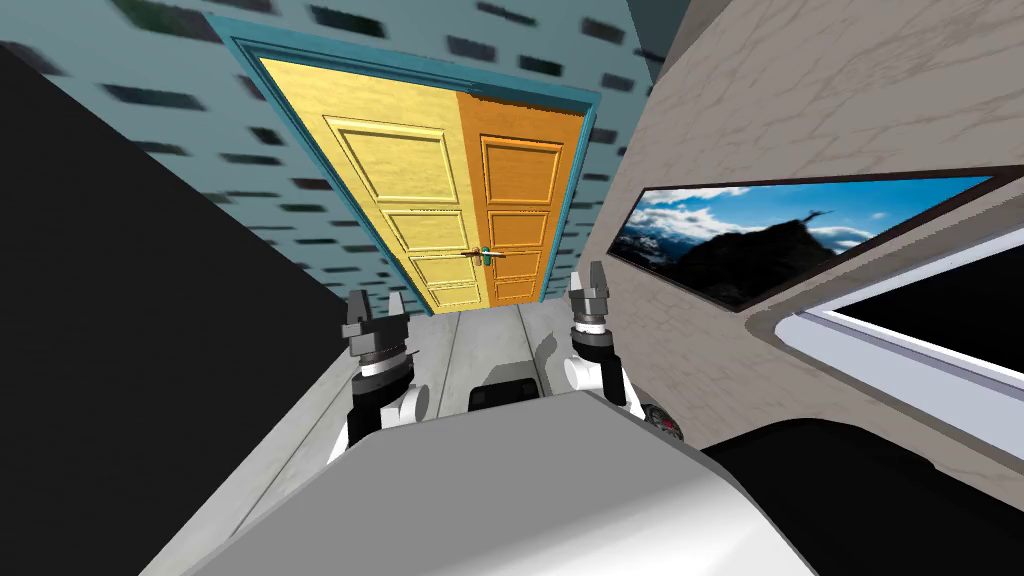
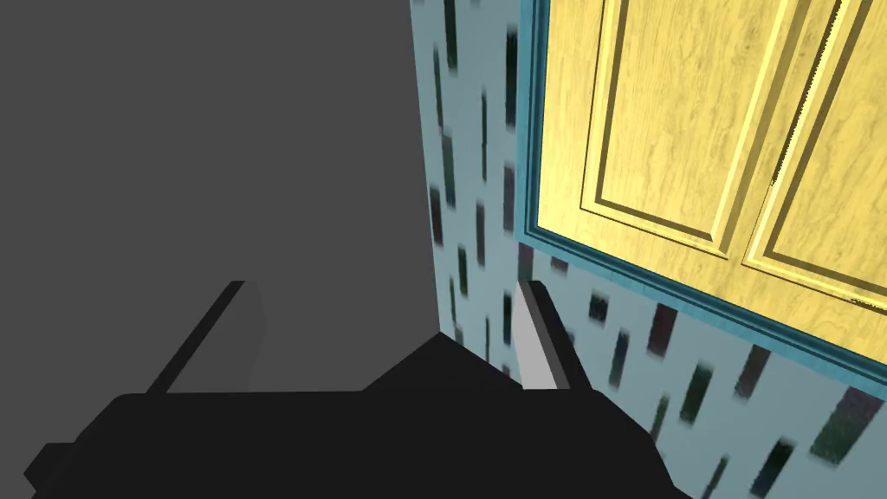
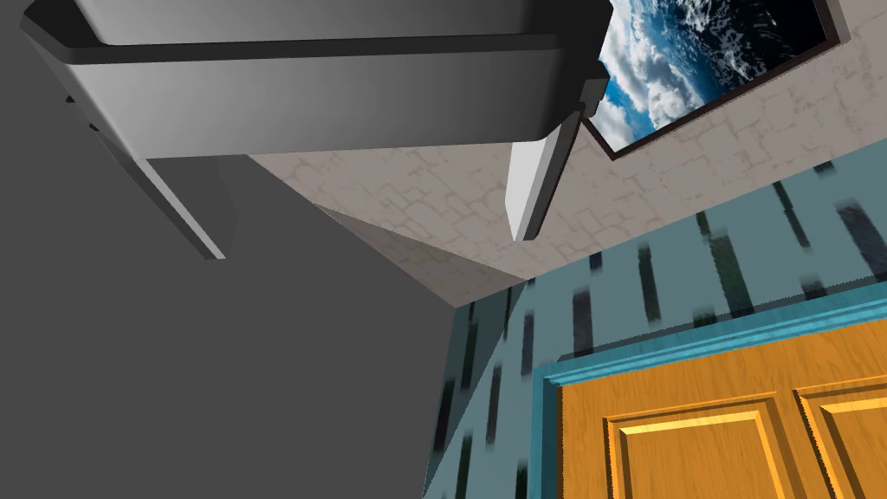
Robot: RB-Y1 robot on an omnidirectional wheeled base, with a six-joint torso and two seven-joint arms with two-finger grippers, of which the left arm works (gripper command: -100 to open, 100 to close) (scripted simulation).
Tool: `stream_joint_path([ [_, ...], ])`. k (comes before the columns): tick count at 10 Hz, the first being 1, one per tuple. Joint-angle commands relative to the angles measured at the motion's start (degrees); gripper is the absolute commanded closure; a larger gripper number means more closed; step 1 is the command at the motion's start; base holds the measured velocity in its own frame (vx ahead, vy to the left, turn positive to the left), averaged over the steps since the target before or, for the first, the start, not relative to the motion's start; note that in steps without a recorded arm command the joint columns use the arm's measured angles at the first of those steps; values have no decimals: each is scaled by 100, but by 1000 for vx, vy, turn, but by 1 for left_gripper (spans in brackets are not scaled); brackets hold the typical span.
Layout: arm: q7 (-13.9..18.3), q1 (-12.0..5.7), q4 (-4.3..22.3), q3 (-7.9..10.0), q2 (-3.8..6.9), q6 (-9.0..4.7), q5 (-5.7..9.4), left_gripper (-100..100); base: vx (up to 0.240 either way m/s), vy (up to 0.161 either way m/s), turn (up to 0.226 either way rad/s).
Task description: Pull the door open
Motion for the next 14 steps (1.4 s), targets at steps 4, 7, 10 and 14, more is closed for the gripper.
stream_joint_path([
  [4, 71, -275, 507, 16, 253, 119, 107, -100, 165, -8, -2],
  [7, 113, -438, 805, 25, 384, 189, 171, -100, 190, -28, 1],
  [10, 149, -578, 1063, 33, 492, 250, 225, -100, 66, -12, -2],
  [14, 218, -846, 1556, 49, 683, 366, 330, -100, 112, -11, -1],
])
